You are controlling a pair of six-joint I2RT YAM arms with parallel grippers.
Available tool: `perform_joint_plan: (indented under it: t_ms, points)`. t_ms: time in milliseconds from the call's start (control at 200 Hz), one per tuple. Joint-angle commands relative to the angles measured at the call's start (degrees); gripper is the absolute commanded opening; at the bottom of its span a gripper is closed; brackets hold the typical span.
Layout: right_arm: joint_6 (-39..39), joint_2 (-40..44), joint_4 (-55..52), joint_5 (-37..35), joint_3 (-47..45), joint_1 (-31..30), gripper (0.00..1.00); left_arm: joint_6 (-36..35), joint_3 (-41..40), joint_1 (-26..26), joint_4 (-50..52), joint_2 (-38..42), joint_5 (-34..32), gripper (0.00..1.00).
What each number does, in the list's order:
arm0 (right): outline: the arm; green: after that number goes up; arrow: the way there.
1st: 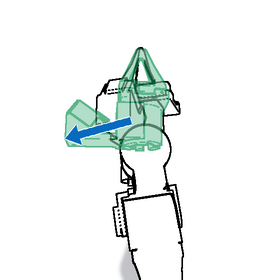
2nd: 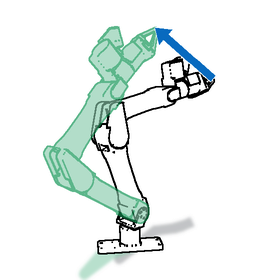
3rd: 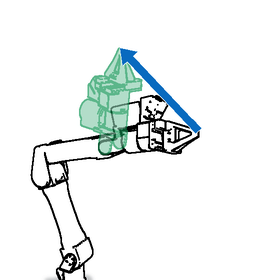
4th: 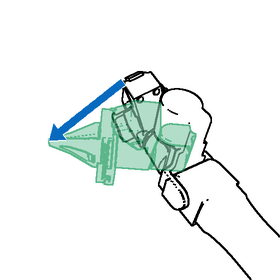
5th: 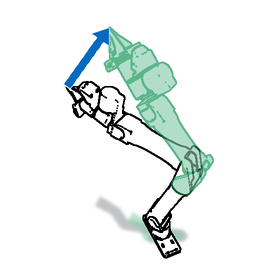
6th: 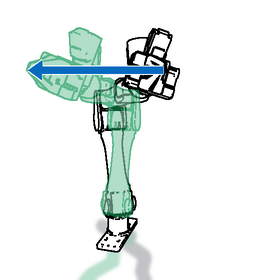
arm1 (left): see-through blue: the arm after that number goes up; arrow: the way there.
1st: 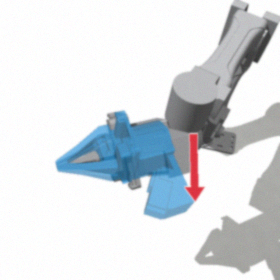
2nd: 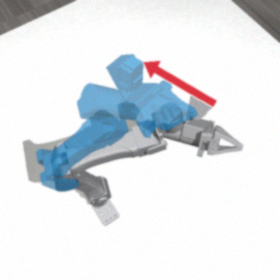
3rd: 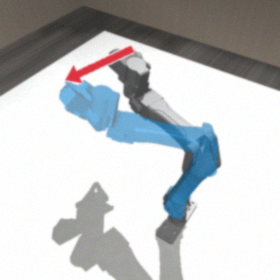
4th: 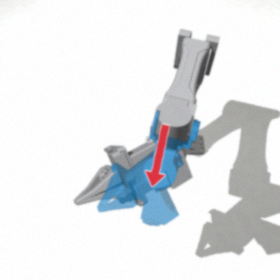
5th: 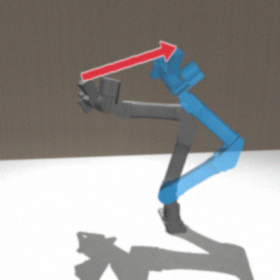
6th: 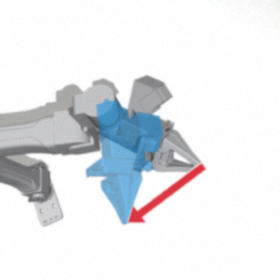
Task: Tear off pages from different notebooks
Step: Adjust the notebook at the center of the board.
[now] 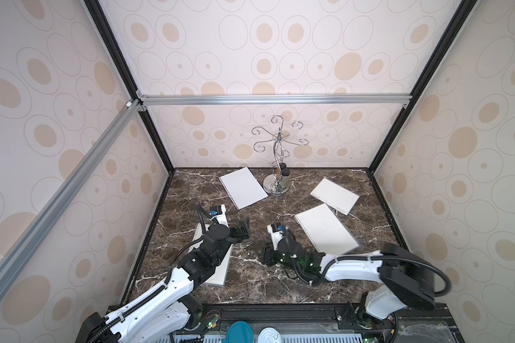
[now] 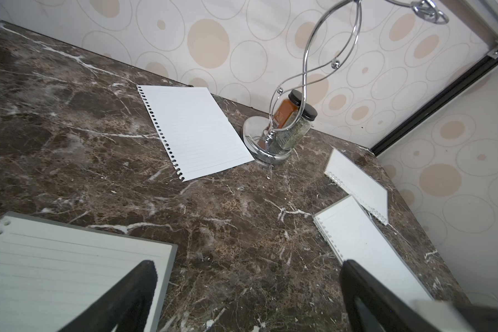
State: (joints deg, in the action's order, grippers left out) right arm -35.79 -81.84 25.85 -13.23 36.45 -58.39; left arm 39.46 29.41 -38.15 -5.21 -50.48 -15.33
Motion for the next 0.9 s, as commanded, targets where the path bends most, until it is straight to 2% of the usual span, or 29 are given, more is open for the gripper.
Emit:
perform_joint_plan:
  t_ms: [0, 110, 195, 350, 435, 560, 745, 895]
  points:
    - [3.41, 6.87, -10.46, -10.26, -3.74, 7.96, 0.70, 1.33, -0.92, 0.46, -5.08, -1.57, 4.23, 1.00]
    - [3.92, 14.99, -17.33, -13.51, -6.70, 17.42, 0.72, 3.22, -0.94, 0.61, -7.58, -4.98, 4.62, 1.00]
    - [4.33, 21.14, -21.51, -16.37, -8.74, 23.19, 0.80, 2.75, 0.61, 0.75, -7.31, -7.90, 7.18, 1.00]
    - [2.99, 24.65, -23.84, -8.70, -10.74, 36.48, 0.83, 1.79, -1.96, 0.71, -14.06, -11.96, 11.46, 1.00]
    - [1.79, 22.60, -25.68, -4.83, -9.57, 42.87, 0.84, 2.65, -1.43, 0.72, -14.18, -14.03, 11.99, 1.00]
    - [0.56, 15.47, -24.20, 4.79, -7.36, 51.38, 0.84, 3.97, -0.67, 0.58, -15.00, -17.16, 13.22, 1.00]
    - [1.42, 3.45, -24.29, 11.03, -1.57, 54.98, 0.87, 6.25, 0.68, -0.33, -19.06, -24.69, 16.03, 1.00]
    - [1.12, -1.56, -25.47, 17.94, 1.81, 58.87, 0.87, 7.28, 5.69, -1.99, -17.56, -31.51, 17.64, 0.98]
